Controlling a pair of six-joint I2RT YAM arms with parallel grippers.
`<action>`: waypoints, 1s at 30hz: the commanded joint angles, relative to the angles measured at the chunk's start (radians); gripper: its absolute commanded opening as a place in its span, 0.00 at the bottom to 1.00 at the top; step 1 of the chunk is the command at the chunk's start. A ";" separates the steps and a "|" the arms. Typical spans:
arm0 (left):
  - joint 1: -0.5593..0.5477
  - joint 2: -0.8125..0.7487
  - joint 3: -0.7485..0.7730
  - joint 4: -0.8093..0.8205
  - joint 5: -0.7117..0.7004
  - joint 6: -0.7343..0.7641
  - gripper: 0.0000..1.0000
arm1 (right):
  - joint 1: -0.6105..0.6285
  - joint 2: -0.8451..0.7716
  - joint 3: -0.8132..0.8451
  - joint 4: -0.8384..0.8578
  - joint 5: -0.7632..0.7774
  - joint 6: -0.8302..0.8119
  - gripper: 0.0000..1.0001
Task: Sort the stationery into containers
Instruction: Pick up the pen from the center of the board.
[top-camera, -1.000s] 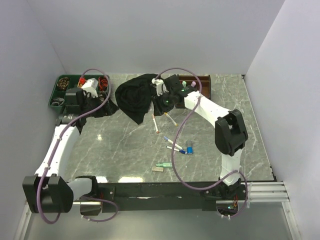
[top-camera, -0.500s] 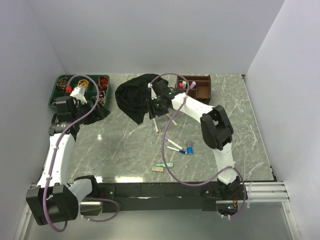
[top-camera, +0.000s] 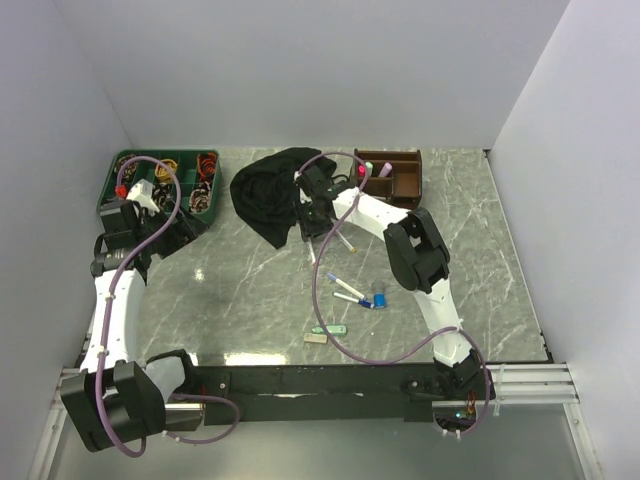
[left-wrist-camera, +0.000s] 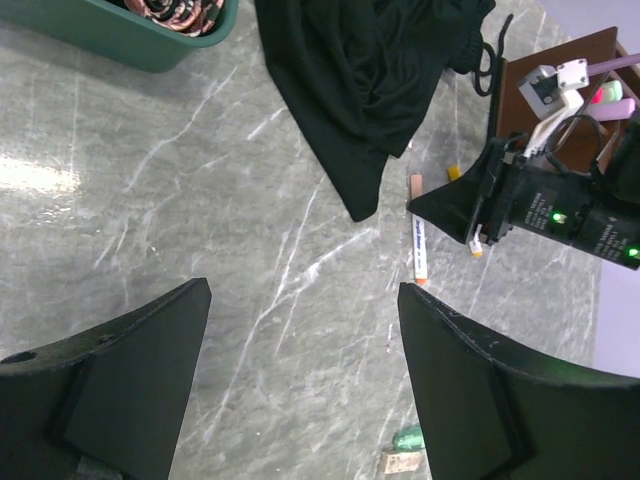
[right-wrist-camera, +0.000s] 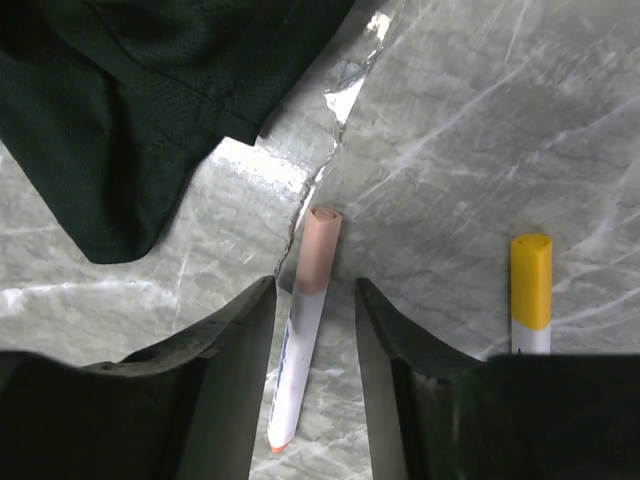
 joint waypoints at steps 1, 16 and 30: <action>0.007 -0.019 0.003 0.047 0.034 -0.024 0.81 | 0.021 0.037 0.013 -0.029 0.082 -0.002 0.44; 0.004 -0.010 -0.010 0.093 0.081 -0.078 0.81 | 0.049 -0.008 -0.053 -0.029 0.103 -0.141 0.00; -0.065 0.121 0.072 0.236 0.209 -0.059 0.79 | -0.100 -0.601 -0.490 0.592 -0.275 -0.310 0.00</action>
